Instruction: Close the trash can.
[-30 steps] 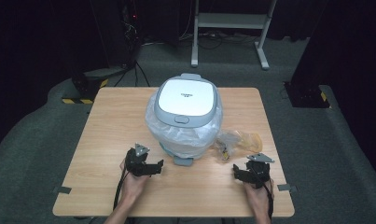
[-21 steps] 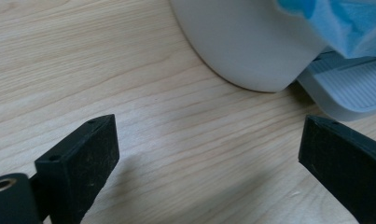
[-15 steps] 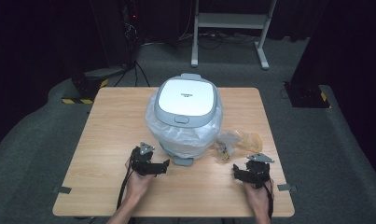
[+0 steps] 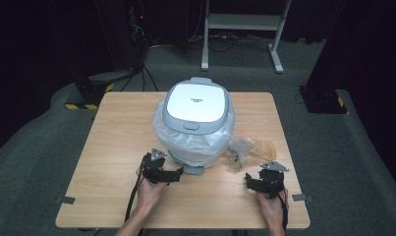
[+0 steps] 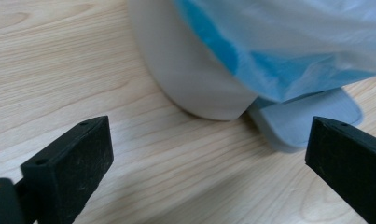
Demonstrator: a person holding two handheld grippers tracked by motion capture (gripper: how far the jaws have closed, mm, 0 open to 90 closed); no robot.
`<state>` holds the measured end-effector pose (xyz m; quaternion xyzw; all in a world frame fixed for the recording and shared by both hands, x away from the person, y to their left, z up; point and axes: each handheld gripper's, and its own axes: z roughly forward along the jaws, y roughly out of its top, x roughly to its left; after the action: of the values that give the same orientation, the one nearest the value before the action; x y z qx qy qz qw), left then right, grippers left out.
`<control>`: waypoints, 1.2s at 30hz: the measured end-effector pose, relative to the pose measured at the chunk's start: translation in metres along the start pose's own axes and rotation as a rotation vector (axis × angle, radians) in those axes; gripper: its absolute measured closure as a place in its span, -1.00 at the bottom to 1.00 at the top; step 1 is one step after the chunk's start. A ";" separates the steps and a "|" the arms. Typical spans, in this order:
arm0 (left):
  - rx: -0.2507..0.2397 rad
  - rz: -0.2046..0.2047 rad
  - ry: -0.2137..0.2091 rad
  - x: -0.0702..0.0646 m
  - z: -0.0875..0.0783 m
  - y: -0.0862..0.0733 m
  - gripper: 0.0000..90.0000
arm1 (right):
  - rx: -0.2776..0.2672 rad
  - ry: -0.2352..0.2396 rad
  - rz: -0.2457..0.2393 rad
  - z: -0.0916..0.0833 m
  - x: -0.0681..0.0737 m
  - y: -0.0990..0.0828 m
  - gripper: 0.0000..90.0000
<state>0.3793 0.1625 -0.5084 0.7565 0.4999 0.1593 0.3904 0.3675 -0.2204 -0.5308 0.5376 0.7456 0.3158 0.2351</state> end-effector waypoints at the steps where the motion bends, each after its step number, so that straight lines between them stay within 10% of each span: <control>1: 0.000 0.000 0.000 0.000 0.000 0.000 -0.99 | 0.000 0.000 0.000 0.000 0.000 0.000 -0.65; 36: 0.038 0.070 0.001 -0.019 0.029 0.009 -1.00 | -0.003 0.001 -0.004 0.000 0.000 0.000 -0.63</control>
<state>0.3952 0.1312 -0.5174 0.7806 0.4763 0.1636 0.3702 0.3677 -0.2198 -0.5308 0.5354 0.7464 0.3168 0.2363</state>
